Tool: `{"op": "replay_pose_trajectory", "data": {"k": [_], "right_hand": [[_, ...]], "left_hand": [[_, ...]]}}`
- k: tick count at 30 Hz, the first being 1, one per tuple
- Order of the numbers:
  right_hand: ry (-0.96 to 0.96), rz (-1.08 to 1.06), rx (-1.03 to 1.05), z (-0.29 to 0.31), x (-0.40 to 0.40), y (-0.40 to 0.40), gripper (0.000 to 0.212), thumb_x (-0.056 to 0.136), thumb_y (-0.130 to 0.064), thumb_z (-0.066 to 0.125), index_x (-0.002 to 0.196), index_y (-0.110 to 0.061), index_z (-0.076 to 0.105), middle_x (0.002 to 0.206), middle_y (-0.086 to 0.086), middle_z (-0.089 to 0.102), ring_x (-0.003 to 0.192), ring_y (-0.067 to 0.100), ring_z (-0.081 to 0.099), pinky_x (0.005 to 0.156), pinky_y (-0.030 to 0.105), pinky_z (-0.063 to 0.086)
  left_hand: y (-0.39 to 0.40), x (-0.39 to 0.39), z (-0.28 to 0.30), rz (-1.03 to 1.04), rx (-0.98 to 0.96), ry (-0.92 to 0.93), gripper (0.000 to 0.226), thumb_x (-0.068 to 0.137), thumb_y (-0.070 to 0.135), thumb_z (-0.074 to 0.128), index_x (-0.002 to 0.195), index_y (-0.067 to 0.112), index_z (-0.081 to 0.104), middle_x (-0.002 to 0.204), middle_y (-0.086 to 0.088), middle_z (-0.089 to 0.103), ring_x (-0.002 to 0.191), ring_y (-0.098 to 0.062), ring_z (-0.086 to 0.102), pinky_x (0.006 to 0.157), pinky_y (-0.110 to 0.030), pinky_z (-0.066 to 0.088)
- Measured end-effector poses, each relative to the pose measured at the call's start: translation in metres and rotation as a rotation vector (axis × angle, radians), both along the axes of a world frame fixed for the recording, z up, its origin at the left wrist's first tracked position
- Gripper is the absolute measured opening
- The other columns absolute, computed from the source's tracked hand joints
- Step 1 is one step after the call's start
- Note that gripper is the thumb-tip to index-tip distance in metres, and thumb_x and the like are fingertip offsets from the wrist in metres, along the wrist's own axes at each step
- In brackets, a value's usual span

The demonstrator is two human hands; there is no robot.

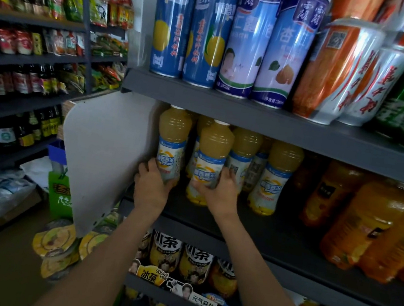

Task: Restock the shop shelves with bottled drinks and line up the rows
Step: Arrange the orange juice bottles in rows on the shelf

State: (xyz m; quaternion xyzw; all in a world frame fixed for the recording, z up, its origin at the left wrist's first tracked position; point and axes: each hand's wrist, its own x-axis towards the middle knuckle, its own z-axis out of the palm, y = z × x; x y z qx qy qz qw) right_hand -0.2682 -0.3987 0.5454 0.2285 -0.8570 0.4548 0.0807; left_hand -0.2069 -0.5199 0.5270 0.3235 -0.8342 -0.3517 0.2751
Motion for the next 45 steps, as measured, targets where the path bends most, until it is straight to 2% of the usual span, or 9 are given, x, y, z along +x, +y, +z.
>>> {"op": "replay_pose_trajectory", "data": {"k": [2, 8, 18, 22, 26, 29, 38, 42, 45], "right_hand": [[-0.014, 0.0, 0.012, 0.001, -0.002, -0.007, 0.062, 0.073, -0.027, 0.077, 0.122, -0.004, 0.048, 0.127, 0.014, 0.049, 0.125, 0.026, 0.041, 0.103, 0.034, 0.037], [0.03, 0.003, 0.051, 0.001, -0.001, -0.02, 0.059, 0.076, -0.026, 0.074, 0.123, -0.003, 0.048, 0.123, 0.012, 0.05, 0.118, 0.021, 0.046, 0.091, 0.021, 0.035], [-0.018, 0.025, 0.0, -0.006, 0.001, -0.019, 0.063, 0.078, -0.032, 0.072, 0.127, -0.003, 0.043, 0.127, 0.012, 0.046, 0.122, 0.022, 0.045, 0.095, 0.026, 0.039], [0.26, -0.24, -0.126, -0.007, -0.001, 0.015, 0.063, 0.08, -0.027, 0.07, 0.13, 0.0, 0.043, 0.128, 0.015, 0.046, 0.123, 0.023, 0.042, 0.104, 0.027, 0.037], [0.024, -0.265, -0.07, -0.002, -0.025, 0.021, 0.07, 0.081, -0.017, 0.069, 0.137, 0.001, 0.03, 0.135, 0.02, 0.042, 0.127, 0.032, 0.041, 0.103, 0.037, 0.037], [-0.047, -0.222, -0.048, -0.002, -0.038, 0.019, 0.06, 0.079, -0.013, 0.071, 0.128, 0.0, 0.038, 0.127, 0.02, 0.052, 0.119, 0.033, 0.051, 0.093, 0.038, 0.045], [-0.063, -0.314, 0.126, -0.009, -0.03, 0.009, 0.075, 0.08, -0.037, 0.068, 0.134, -0.002, 0.03, 0.137, 0.021, 0.031, 0.128, 0.038, 0.031, 0.101, 0.046, 0.034], [-0.275, -0.012, -0.193, -0.004, -0.033, 0.024, 0.059, 0.085, -0.012, 0.064, 0.135, -0.008, 0.034, 0.134, 0.011, 0.047, 0.126, 0.025, 0.044, 0.095, 0.025, 0.034], [-0.189, -0.027, -0.089, -0.001, -0.036, 0.031, 0.055, 0.083, -0.014, 0.067, 0.13, -0.006, 0.04, 0.129, 0.011, 0.054, 0.121, 0.024, 0.05, 0.091, 0.023, 0.037]], "left_hand": [[0.0, 0.0, 0.0, 0.006, 0.002, -0.008, 0.067, 0.081, 0.024, 0.069, 0.134, 0.004, 0.032, 0.131, -0.02, 0.037, 0.12, -0.041, 0.039, 0.095, -0.046, 0.038], [-0.004, -0.002, 0.001, 0.009, 0.048, 0.007, 0.062, 0.08, 0.023, 0.069, 0.128, 0.005, 0.035, 0.131, -0.019, 0.037, 0.121, -0.042, 0.038, 0.094, -0.046, 0.037], [0.004, -0.001, 0.003, 0.059, 0.072, 0.027, 0.061, 0.081, 0.02, 0.068, 0.128, 0.001, 0.034, 0.13, -0.024, 0.035, 0.119, -0.044, 0.036, 0.096, -0.047, 0.033], [0.024, 0.012, 0.0, 0.094, -0.091, 0.292, 0.055, 0.076, 0.007, 0.071, 0.124, -0.001, 0.044, 0.122, -0.022, 0.044, 0.112, -0.036, 0.044, 0.094, -0.04, 0.04], [0.041, 0.004, -0.005, -0.084, -0.218, 0.274, 0.054, 0.08, 0.023, 0.069, 0.125, 0.003, 0.047, 0.122, -0.016, 0.049, 0.117, -0.029, 0.044, 0.099, -0.039, 0.041], [0.042, -0.005, -0.004, -0.143, -0.191, 0.147, 0.07, 0.083, 0.031, 0.066, 0.138, 0.004, 0.032, 0.137, -0.015, 0.039, 0.13, -0.027, 0.035, 0.106, -0.036, 0.035], [0.032, -0.011, -0.004, -0.151, -0.15, 0.091, 0.063, 0.078, 0.023, 0.071, 0.128, 0.005, 0.037, 0.129, -0.014, 0.042, 0.123, -0.028, 0.038, 0.096, -0.036, 0.039], [0.033, -0.012, -0.007, -0.145, -0.154, 0.106, 0.061, 0.079, 0.023, 0.071, 0.127, 0.006, 0.038, 0.128, -0.014, 0.042, 0.123, -0.027, 0.038, 0.098, -0.036, 0.039], [0.031, -0.013, -0.008, -0.15, -0.151, 0.109, 0.061, 0.079, 0.023, 0.071, 0.127, 0.005, 0.038, 0.128, -0.016, 0.043, 0.122, -0.029, 0.038, 0.099, -0.038, 0.04]]}}
